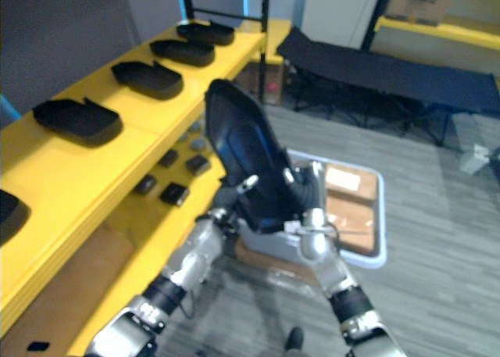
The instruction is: Walk over and take plastic housings, then place them on the shelf
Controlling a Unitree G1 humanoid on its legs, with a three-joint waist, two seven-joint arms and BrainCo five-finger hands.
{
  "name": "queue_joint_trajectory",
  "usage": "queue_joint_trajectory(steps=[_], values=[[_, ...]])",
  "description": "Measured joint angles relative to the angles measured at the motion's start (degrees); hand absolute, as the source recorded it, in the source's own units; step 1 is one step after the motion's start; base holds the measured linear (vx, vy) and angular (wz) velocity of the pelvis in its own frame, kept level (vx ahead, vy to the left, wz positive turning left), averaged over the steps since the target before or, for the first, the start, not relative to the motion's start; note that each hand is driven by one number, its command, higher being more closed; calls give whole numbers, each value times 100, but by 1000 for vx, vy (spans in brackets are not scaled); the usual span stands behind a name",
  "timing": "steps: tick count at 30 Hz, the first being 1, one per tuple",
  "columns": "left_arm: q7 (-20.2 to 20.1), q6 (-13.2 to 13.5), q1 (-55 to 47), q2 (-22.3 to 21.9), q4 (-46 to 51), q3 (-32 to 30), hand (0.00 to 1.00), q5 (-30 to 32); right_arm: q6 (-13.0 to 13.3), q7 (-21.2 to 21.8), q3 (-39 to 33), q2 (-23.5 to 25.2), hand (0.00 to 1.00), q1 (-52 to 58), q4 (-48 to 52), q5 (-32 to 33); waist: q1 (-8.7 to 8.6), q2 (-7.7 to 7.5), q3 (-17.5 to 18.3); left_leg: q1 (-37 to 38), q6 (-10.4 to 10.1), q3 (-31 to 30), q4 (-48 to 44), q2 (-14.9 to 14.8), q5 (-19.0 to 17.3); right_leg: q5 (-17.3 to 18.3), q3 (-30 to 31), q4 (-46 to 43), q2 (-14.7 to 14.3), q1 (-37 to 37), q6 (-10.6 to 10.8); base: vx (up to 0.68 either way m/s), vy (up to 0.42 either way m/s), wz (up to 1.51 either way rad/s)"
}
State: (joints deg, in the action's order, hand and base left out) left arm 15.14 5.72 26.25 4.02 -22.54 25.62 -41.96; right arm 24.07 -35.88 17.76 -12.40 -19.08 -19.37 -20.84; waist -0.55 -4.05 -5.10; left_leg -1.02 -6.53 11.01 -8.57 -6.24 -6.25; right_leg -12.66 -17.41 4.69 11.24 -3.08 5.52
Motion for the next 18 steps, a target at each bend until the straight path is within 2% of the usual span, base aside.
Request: queue_joint_trajectory(steps=[3, 10, 11, 15, 18], values=[[225, 63, 1, 2, 127, -35, 100, 558, -27, -37, 1, 53, 100, -1, 9, 114, 2, 0, 0, 0, 0, -1, 0, -1, 4, -1, -1, 41, -1, 0, -2, 0, 0, 0], [388, 191, 3, 21, 499, -322, 100, 1886, -2, -37, 29, 172, 100, -42, 112, 466, 4, -8, 5, 1, -2, -1, 5, -4, 5, -1, -5, 46, -5, -2, -3, 0, 0, 0], [448, 192, 2, 24, 572, -346, 100, 2083, 18, -36, 30, 182, 0, -47, 112, 498, 4, -18, 11, 0, -2, 0, 7, -4, 5, -2, -4, 47, -5, -6, -2, 0, 0, 0], [555, 193, 3, 61, 848, -489, 100, 2594, 168, 40, 115, 163, 0, -44, 98, 666, 1, -73, 47, -9, -2, 32, 11, -8, 5, -2, 8, 47, -7, -38, -2, 1, 0, -3], [723, 193, 2, 196, 1129, -540, 100, 2855, 349, 381, 157, 133, 0, -22, 87, 891, 3, -93, 58, -10, -2, 34, 11, -9, 4, -2, 7, 48, -7, -41, -3, 0, 0, 0]])
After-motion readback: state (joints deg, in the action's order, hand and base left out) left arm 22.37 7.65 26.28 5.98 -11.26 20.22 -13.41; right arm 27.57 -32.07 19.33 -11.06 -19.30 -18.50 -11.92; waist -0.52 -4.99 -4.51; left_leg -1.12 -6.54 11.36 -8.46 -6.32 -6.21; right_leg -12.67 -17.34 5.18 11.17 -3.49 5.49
